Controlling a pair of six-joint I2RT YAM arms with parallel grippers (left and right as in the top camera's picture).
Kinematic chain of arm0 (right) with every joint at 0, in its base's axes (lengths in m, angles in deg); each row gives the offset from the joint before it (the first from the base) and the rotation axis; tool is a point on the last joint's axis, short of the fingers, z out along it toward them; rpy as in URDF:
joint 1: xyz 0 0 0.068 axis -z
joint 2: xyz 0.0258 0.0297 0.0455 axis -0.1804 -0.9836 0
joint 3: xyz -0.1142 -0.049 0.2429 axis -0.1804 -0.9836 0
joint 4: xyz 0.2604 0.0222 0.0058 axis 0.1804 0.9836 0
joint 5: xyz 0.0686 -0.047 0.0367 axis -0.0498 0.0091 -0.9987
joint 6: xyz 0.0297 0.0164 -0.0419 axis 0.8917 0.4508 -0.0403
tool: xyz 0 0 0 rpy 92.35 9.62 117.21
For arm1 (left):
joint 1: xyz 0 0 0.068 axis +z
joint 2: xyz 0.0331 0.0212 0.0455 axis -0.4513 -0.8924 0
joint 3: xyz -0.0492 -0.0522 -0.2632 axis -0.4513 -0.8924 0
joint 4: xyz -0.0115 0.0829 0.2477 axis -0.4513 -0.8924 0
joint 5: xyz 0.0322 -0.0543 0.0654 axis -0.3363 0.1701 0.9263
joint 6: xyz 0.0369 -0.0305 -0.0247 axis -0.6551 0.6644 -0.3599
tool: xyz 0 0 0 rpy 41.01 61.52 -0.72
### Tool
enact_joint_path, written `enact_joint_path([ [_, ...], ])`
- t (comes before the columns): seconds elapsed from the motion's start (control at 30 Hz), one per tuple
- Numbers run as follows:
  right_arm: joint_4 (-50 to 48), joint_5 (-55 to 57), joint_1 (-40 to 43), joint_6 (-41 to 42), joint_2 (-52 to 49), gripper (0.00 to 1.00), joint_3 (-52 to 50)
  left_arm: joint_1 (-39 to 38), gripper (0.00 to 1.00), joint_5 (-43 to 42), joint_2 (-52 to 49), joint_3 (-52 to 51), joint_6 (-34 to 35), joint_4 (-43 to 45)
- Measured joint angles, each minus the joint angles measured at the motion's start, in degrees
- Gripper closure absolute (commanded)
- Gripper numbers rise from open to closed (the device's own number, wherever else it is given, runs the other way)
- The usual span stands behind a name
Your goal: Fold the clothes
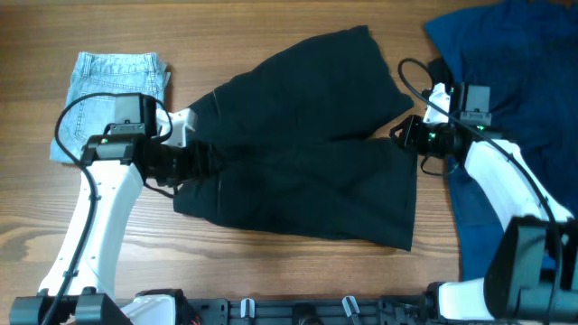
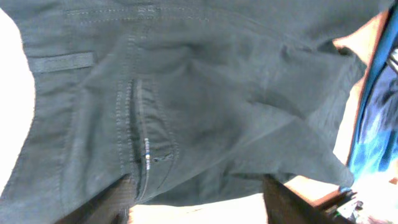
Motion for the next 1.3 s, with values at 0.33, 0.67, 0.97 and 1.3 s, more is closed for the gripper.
enact_joint_path([
  [0.33,13.03,3.54,-0.76,5.07,-9.57,0.78,0.83,-5.22,0.52,-0.11,0.00,0.00,0.81,1.64],
  [0.67,-0.85,5.44,5.05,14.69,-21.29,0.79,13.90,-5.20,0.20,-0.04,0.00,0.00,2.32,0.70],
  [0.97,12.09,2.45,12.41,3.87,-20.68,0.37,22.53,-5.20,0.17,1.77,0.00,-1.86,2.34,-6.97],
  [1.3,23.98,-4.92,10.75,2.34,7.32,0.34,23.91,-11.52,0.96,-2.16,-0.28,-22.14,4.07,20.00],
])
